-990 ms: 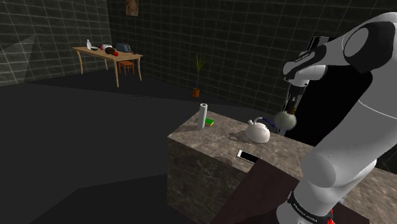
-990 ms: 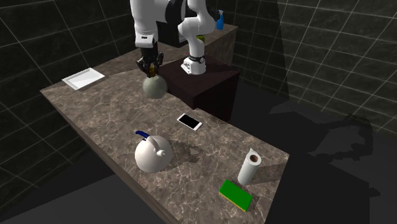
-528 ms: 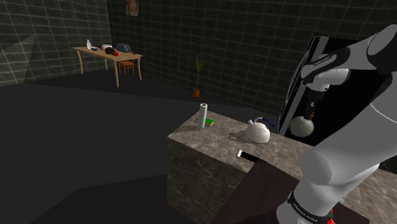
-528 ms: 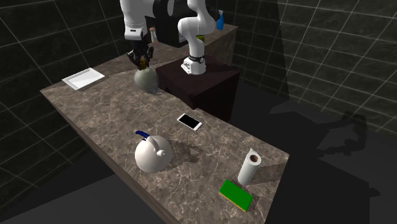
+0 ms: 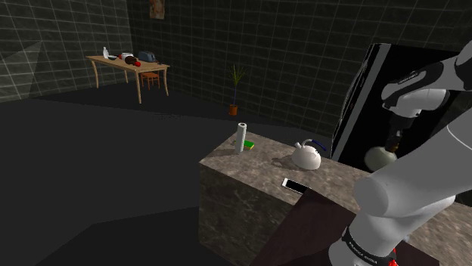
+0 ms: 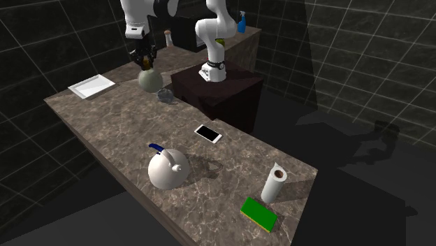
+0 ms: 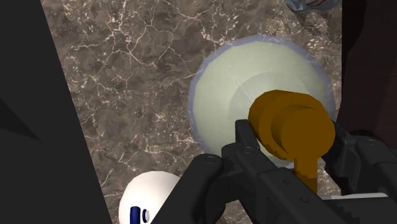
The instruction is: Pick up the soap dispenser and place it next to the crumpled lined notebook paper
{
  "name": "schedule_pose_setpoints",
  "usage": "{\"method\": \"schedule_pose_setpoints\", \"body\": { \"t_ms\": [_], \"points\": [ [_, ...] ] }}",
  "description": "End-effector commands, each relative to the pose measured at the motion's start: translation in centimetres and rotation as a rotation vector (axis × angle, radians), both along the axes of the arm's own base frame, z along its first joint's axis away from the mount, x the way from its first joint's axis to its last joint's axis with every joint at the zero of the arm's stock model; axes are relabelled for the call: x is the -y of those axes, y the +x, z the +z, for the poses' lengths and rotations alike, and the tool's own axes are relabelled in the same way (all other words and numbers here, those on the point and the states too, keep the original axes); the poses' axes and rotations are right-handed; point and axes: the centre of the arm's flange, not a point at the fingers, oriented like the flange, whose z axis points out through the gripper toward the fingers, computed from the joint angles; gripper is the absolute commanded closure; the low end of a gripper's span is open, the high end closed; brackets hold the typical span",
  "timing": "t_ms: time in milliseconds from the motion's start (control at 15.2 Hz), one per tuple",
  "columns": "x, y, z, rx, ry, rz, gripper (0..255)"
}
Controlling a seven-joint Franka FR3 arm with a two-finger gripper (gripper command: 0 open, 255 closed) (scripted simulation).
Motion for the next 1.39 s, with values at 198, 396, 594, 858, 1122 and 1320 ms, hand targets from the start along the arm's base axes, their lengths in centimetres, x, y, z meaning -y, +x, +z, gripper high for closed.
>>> {"method": "schedule_pose_setpoints", "body": {
  "t_ms": [198,396,594,858,1122,1320],
  "points": [
    [0.0,-0.7,-2.3,0.0,0.0,0.002,255],
    [0.0,-0.7,-3.9,0.0,0.0,0.002,255],
    [0.0,-0.7,-5.5,0.0,0.0,0.002,255],
    [0.0,-0.7,-7.6,0.0,0.0,0.002,255],
    [0.0,-0.7,-9.7,0.0,0.0,0.002,255],
    [0.0,-0.7,-11.3,0.0,0.0,0.002,255]
  ]
}}
